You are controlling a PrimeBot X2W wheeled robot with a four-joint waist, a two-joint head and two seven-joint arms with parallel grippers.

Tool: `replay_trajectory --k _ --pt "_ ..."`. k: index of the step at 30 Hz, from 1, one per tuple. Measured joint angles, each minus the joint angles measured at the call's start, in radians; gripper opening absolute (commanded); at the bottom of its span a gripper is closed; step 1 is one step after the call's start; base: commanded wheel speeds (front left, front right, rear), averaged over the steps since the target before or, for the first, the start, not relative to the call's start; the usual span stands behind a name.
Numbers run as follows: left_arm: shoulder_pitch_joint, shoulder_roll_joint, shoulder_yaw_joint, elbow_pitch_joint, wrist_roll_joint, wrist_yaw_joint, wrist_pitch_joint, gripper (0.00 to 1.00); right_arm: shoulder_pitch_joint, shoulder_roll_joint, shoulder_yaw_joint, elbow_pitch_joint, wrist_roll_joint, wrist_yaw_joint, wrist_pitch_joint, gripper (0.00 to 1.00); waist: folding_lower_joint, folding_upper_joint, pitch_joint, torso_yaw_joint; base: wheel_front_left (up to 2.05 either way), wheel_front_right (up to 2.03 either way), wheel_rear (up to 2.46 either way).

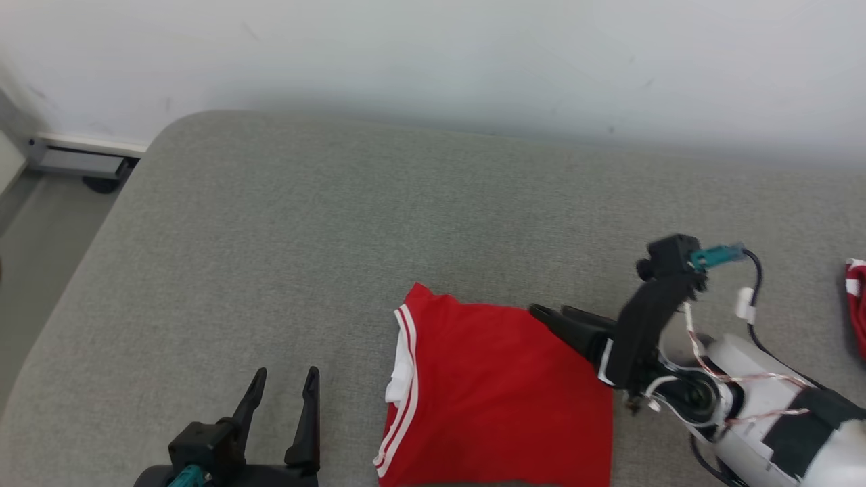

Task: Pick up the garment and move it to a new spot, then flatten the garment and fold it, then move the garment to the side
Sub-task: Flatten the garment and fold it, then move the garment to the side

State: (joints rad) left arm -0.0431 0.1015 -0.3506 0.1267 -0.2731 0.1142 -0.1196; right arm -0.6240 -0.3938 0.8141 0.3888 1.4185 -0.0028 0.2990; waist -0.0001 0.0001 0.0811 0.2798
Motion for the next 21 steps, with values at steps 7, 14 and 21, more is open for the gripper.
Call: replay_trajectory --k 7,14,21 --pt "0.019 0.003 0.009 -0.011 0.001 0.001 -0.006 1.00 0.063 -0.086 0.035 -0.043 -0.058 -0.016 -0.016 1.00 0.0000 0.0000 -0.007 -0.047 0.00 0.00 0.00" --pt "0.018 0.001 -0.008 -0.015 0.010 0.001 -0.004 1.00 0.103 -0.132 0.067 -0.076 -0.082 -0.055 0.000 1.00 0.0000 0.0000 -0.014 -0.084 0.00 0.00 0.00" --pt "0.015 -0.002 -0.023 -0.015 0.019 0.001 -0.003 1.00 0.129 -0.139 0.064 -0.076 -0.063 -0.078 0.011 1.00 0.0000 0.0000 -0.011 -0.078 0.00 0.00 0.00"
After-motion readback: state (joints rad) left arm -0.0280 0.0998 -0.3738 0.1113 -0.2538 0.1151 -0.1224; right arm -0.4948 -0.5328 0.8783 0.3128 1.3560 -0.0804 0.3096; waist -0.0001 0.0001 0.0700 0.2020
